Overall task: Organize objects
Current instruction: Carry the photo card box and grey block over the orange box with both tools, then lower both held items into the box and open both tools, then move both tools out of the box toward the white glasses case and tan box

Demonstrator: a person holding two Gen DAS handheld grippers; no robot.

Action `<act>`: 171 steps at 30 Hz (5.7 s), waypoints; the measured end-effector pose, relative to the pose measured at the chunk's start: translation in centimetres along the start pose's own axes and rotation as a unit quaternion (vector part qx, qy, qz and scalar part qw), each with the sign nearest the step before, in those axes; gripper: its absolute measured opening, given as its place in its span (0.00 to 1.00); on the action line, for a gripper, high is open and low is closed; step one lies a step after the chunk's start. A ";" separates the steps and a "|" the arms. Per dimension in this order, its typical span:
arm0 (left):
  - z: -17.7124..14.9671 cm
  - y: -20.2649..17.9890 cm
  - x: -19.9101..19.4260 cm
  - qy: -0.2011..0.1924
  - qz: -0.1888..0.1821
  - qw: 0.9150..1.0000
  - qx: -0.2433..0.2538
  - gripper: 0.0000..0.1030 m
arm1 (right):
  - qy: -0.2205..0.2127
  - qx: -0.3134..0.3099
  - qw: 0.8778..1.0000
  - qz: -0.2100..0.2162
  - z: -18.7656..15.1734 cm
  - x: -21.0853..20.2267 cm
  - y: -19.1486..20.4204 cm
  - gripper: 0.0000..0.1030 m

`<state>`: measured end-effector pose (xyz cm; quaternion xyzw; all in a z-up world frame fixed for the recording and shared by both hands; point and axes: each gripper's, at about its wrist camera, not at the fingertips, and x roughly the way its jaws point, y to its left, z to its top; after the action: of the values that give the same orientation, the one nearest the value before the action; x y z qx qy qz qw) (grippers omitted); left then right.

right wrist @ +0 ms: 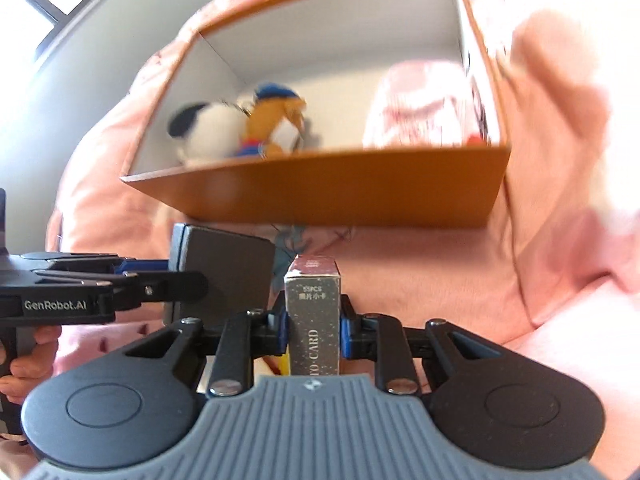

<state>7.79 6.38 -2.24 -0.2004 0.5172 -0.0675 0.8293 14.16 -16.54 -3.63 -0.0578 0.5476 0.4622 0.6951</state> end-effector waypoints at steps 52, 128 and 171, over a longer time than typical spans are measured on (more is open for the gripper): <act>11.9 0.1 7.9 0.062 0.026 0.997 0.036 0.51 | -0.105 -0.023 0.993 -0.050 11.8 -2.0 -1.2 0.24; 9.5 1.9 3.8 -0.012 0.043 0.999 0.028 0.10 | 0.084 0.009 0.996 -0.034 11.6 7.5 -0.1 0.20; -3.4 -0.5 -3.1 0.011 0.059 0.998 0.035 0.34 | -0.083 -0.085 0.986 -0.115 -4.1 -2.2 5.4 0.48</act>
<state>3.46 6.02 -0.79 -0.1390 0.5350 -0.0388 0.8325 7.51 -17.20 -1.18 -0.1403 0.4362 0.4274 0.7793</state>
